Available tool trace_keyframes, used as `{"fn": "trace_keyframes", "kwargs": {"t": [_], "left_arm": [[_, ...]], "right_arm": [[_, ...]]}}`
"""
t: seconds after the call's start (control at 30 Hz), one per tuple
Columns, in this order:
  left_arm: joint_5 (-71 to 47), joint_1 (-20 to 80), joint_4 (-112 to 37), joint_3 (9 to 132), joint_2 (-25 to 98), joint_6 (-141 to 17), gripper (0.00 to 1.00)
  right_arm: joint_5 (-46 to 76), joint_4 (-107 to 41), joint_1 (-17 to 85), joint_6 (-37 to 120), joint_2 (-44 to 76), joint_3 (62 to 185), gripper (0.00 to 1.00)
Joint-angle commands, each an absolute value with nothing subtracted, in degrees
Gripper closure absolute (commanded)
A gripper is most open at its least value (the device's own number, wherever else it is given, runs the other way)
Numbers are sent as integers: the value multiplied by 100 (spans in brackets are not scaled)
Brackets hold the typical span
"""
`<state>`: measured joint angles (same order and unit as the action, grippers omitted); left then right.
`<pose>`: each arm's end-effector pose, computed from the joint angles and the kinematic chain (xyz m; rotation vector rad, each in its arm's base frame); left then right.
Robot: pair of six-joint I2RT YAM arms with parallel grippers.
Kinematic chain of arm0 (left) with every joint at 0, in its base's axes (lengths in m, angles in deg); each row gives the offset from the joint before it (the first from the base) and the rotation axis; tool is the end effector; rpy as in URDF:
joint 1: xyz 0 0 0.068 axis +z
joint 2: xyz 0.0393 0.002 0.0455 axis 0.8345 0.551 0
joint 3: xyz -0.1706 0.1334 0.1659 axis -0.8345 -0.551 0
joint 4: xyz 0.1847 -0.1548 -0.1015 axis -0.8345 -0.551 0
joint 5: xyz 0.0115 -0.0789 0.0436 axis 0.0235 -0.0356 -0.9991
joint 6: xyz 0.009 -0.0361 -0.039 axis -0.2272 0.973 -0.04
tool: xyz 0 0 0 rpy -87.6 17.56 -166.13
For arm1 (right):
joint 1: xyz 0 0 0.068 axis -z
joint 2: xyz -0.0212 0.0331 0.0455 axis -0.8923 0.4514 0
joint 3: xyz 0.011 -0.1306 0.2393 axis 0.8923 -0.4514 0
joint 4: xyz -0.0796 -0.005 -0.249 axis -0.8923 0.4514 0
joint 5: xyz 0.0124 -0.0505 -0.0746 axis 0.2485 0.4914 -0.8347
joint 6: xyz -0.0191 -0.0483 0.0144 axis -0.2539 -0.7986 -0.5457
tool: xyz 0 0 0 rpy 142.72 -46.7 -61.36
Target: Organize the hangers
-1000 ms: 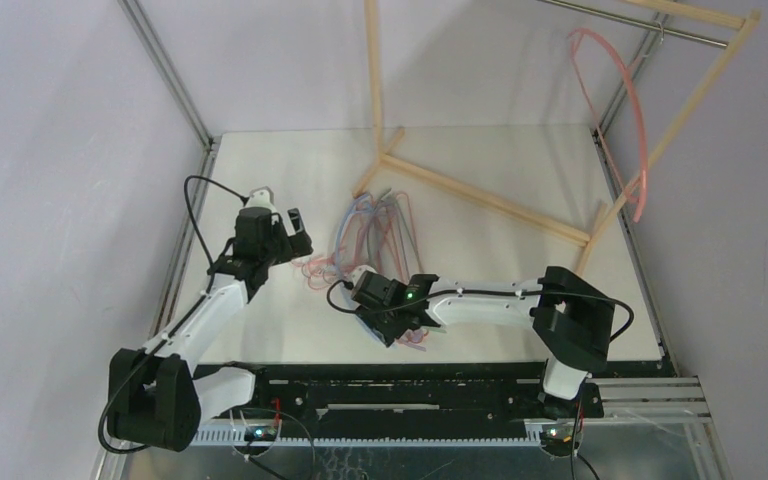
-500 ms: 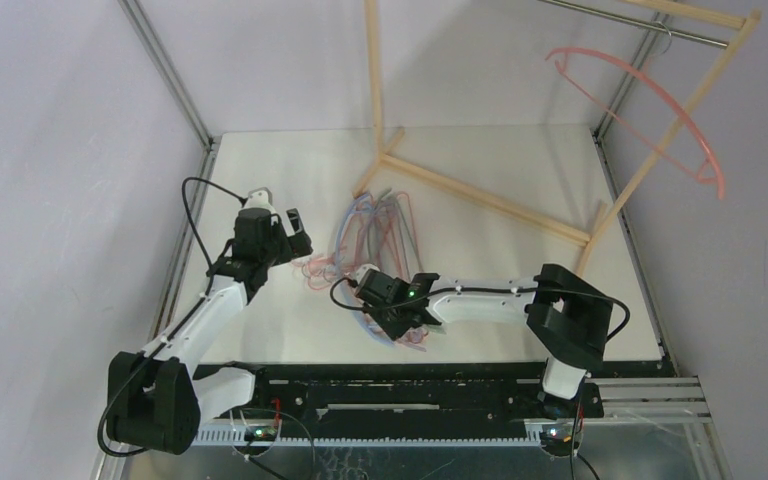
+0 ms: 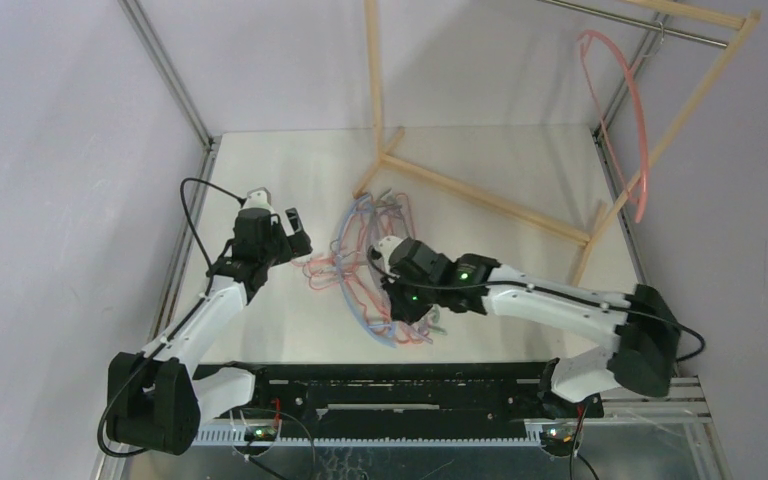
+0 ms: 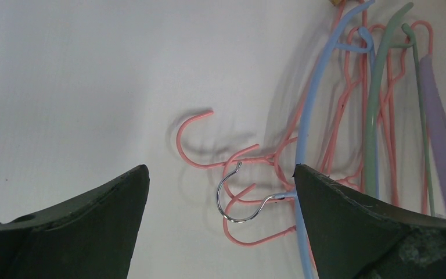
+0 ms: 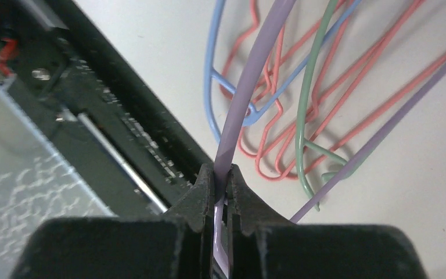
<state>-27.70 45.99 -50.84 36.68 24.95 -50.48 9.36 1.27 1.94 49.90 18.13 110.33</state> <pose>0.2350 -0.0392 0.2329 -0.3068 2.1891 -0.1811 0.1438 0.2640 0.2544 -1.0432 2.4222 0.5340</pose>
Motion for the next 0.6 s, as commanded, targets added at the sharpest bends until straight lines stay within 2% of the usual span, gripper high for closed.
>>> {"fn": "trace_keyframes", "kwargs": {"t": [0.0, 0.3, 0.57], "left_arm": [[-2889, 4613, -4935, 3693, 2338, -4889, 0], [-2872, 4617, -4906, 3728, 2342, -4832, 0], [-2867, 4614, -4977, 3757, 2300, -4871, 0]], "right_arm": [[1399, 342, 521, 5161, 1062, 11427, 100], [2425, -364, 2144, 5935, -135, 11897, 100], [1680, -963, 2518, 6077, -332, 12665, 100]]}}
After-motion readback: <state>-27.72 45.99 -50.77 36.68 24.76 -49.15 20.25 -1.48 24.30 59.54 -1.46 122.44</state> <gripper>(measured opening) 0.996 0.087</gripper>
